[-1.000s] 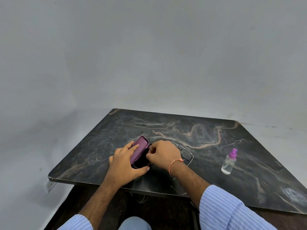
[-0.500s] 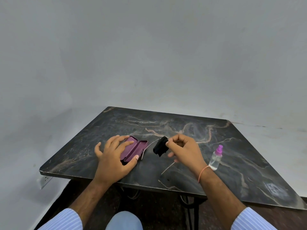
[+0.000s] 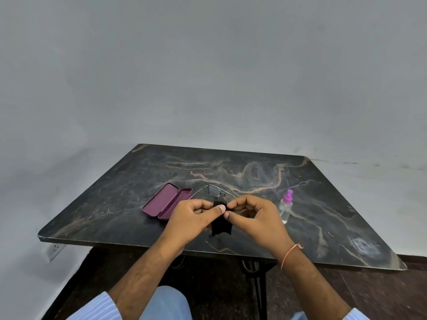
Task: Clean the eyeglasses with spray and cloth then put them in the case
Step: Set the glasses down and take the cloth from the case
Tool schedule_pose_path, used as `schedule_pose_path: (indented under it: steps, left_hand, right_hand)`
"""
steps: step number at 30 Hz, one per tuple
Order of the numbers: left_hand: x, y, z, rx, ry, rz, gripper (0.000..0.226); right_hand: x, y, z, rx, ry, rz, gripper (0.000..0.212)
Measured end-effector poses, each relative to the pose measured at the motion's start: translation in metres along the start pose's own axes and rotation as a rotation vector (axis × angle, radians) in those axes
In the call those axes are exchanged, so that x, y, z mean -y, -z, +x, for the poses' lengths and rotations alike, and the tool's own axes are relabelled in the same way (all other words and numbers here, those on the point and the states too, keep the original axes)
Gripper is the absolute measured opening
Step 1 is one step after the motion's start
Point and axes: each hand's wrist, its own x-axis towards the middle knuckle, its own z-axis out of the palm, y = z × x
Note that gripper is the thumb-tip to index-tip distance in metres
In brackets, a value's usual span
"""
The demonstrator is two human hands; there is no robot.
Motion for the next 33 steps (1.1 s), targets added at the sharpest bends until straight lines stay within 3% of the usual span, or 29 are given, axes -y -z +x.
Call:
schedule_pose_path:
  steps: [2,5,10,22,25,27,33]
  left_hand:
    - [0.0,-0.004,-0.002,0.014,0.009,-0.061,0.003]
    - [0.002,-0.009,-0.004,0.016,-0.005,-0.076,0.012]
    - [0.005,-0.016,-0.005,-0.038,0.003,-0.057,0.02]
    - [0.011,-0.028,-0.011,-0.065,0.129,-0.005,0.037]
    - [0.006,-0.032,-0.015,-0.146,0.183,-0.126,0.021]
    - [0.005,-0.034,-0.019,-0.108,0.216,-0.247,0.025]
    - [0.004,-0.03,-0.025,-0.031,0.065,-0.203,0.036]
  right_hand:
    - [-0.003,0.003,-0.006,-0.009,-0.089,0.171,0.02]
    - [-0.006,0.003,-0.012,-0.047,-0.169,0.38,0.018]
    - [-0.009,0.006,-0.014,-0.084,-0.234,0.517,0.019]
    - [-0.017,0.015,-0.012,-0.039,-0.17,0.242,0.024]
    - [-0.02,0.019,-0.012,-0.009,-0.157,0.111,0.021]
    - [-0.019,0.022,-0.013,0.027,-0.144,0.059,0.015]
    - [-0.014,0.032,-0.013,0.025,-0.074,0.031,0.012]
